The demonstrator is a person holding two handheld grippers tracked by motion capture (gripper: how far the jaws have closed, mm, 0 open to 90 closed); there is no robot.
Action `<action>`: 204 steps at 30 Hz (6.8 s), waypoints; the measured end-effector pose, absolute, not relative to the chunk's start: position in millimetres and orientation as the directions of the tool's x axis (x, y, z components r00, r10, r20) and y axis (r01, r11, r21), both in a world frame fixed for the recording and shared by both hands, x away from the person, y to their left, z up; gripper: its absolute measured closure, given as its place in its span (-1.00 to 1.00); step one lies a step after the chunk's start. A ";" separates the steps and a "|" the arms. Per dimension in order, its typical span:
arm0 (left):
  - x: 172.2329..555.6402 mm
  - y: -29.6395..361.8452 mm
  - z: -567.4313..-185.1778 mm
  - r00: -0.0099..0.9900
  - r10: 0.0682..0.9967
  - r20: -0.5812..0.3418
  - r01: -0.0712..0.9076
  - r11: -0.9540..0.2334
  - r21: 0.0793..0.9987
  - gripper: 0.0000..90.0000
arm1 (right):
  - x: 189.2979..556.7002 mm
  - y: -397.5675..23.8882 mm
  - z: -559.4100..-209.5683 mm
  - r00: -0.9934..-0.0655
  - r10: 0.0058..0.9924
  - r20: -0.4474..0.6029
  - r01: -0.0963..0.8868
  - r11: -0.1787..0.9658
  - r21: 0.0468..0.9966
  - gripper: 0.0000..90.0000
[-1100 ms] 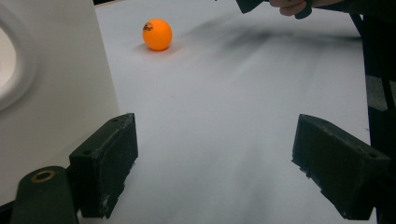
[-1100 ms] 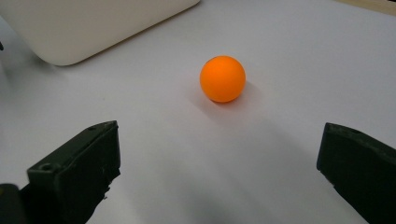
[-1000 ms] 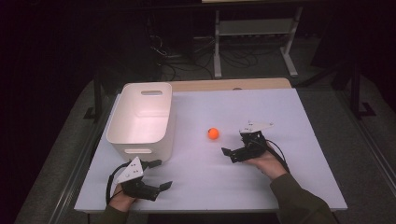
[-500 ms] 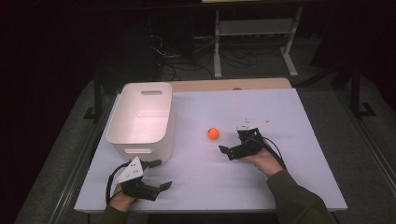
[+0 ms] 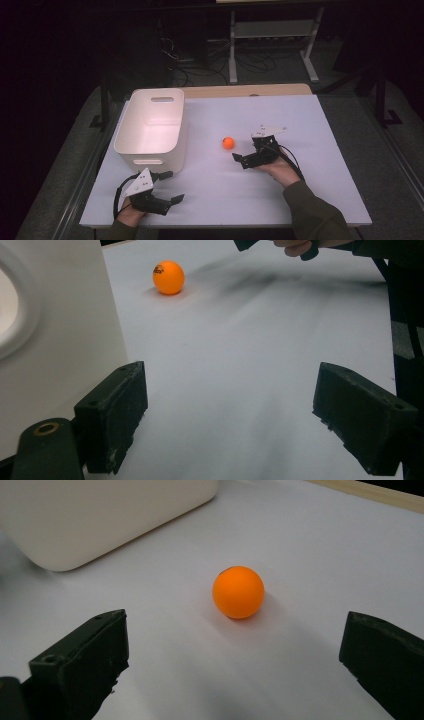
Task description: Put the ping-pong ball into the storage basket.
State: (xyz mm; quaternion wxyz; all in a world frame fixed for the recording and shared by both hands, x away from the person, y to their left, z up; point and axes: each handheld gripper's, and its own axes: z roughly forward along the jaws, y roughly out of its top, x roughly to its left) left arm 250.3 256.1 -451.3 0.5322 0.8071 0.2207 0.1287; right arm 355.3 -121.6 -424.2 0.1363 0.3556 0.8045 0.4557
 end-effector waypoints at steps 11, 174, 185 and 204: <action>249.9 255.8 -451.3 0.869 0.494 -0.024 0.217 -0.337 0.916 -0.69 | 360.9 -115.0 -423.4 -0.717 0.690 0.097 0.436 0.336 0.835 -1.00; 249.6 256.0 -451.4 0.869 0.494 -0.024 0.215 -0.335 0.917 -0.69 | 413.6 -68.0 -460.9 -0.731 0.678 0.084 0.472 0.412 0.779 0.08; 249.6 255.9 -451.4 0.869 0.494 -0.023 0.215 -0.335 0.917 -0.69 | 412.5 -67.3 -460.6 -0.735 0.673 0.081 0.467 0.416 0.780 0.10; 250.3 255.2 -451.5 0.870 0.492 -0.024 0.217 -0.340 0.915 -0.69 | 402.8 -71.3 -446.7 -0.749 0.657 0.086 0.445 0.402 0.801 0.10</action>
